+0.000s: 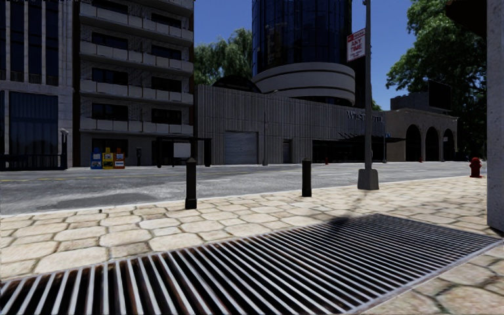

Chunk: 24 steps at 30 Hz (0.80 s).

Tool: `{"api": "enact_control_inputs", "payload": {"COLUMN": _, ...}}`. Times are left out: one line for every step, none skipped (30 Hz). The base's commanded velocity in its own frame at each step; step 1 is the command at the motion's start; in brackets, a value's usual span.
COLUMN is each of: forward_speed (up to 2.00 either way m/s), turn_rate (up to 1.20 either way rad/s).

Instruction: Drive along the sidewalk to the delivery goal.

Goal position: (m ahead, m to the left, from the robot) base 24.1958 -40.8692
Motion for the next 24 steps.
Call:
{"api": "enact_control_inputs", "payload": {"forward_speed": 2.0, "turn_rate": -0.53}}
{"api": "enact_control_inputs", "payload": {"forward_speed": 2.0, "turn_rate": -0.53}}
{"api": "enact_control_inputs", "payload": {"forward_speed": 2.0, "turn_rate": -0.53}}
{"api": "enact_control_inputs", "payload": {"forward_speed": 2.0, "turn_rate": -0.53}}
{"api": "enact_control_inputs", "payload": {"forward_speed": 2.0, "turn_rate": -0.53}}
{"api": "enact_control_inputs", "payload": {"forward_speed": 2.0, "turn_rate": -0.53}}
{"api": "enact_control_inputs", "payload": {"forward_speed": 2.0, "turn_rate": -0.53}}
{"api": "enact_control_inputs", "payload": {"forward_speed": 2.0, "turn_rate": -0.53}}
{"api": "enact_control_inputs", "payload": {"forward_speed": 2.0, "turn_rate": -0.53}}
{"api": "enact_control_inputs", "payload": {"forward_speed": 2.0, "turn_rate": -0.53}}
{"api": "enact_control_inputs", "payload": {"forward_speed": 2.0, "turn_rate": -0.53}}
{"api": "enact_control_inputs", "payload": {"forward_speed": 2.0, "turn_rate": -0.53}}
{"api": "enact_control_inputs", "payload": {"forward_speed": 2.0, "turn_rate": -0.53}}
{"api": "enact_control_inputs", "payload": {"forward_speed": 2.0, "turn_rate": -0.53}}
{"api": "enact_control_inputs", "payload": {"forward_speed": 2.0, "turn_rate": -0.53}}
{"api": "enact_control_inputs", "payload": {"forward_speed": 2.0, "turn_rate": -0.53}}
{"api": "enact_control_inputs", "payload": {"forward_speed": 2.0, "turn_rate": -0.53}}
{"api": "enact_control_inputs", "payload": {"forward_speed": 2.0, "turn_rate": -0.53}}
{"api": "enact_control_inputs", "payload": {"forward_speed": 2.0, "turn_rate": -0.53}}
{"api": "enact_control_inputs", "payload": {"forward_speed": 2.0, "turn_rate": -0.53}}
{"api": "enact_control_inputs", "payload": {"forward_speed": 2.0, "turn_rate": -0.53}}
{"api": "enact_control_inputs", "payload": {"forward_speed": 2.0, "turn_rate": -0.54}}
{"api": "enact_control_inputs", "payload": {"forward_speed": 2.0, "turn_rate": -0.54}}
{"api": "enact_control_inputs", "payload": {"forward_speed": 2.0, "turn_rate": -0.58}}
